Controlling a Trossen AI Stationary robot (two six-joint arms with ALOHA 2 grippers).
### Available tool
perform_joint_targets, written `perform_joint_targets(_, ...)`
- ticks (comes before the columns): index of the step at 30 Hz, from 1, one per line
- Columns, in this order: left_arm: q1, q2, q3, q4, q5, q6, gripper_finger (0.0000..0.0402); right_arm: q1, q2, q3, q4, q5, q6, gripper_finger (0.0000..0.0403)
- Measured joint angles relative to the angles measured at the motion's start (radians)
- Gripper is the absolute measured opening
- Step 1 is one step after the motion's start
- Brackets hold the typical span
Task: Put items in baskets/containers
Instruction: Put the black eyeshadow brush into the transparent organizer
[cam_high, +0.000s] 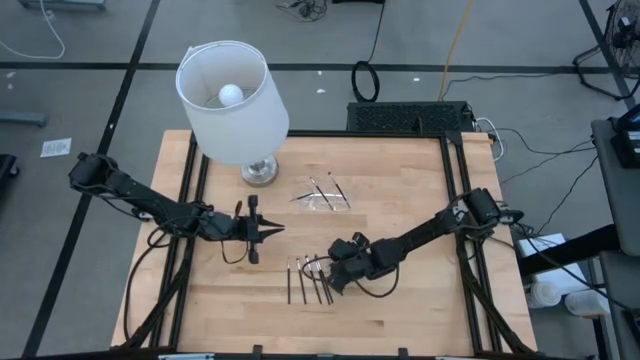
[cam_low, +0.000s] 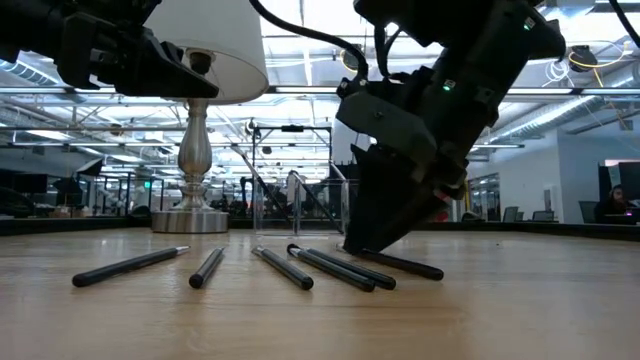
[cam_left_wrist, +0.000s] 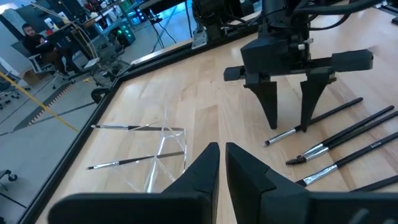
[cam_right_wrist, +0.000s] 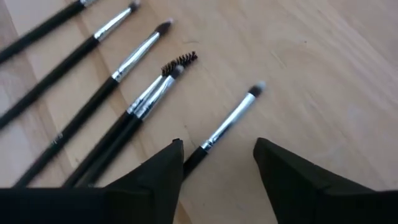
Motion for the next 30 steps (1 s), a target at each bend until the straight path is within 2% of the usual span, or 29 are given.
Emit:
perform_joint_targets(7,0.000,0.000,0.000,0.001,0.000,0.000,0.0037,-0.007,0.001,-0.002,-0.050,-0.017,-0.081,0.0132)
perform_joint_targets(16,0.000,0.000,0.000,-0.006,0.000,-0.013,0.0037,-0.007,0.000,-0.039,-0.046,-0.013,-0.155,0.0013)
perform_joint_targets(26,0.000,0.000,0.000,-0.009,0.000,-0.026,0.0037,-0.006,-0.036,-0.044,0.137,0.015,-0.324,0.0004)
perform_joint_targets(30,0.000,0.000,0.000,-0.021,0.000,-0.026,0.0037,-0.004,-0.108,-0.053,0.143,0.098,-0.400,0.0002)
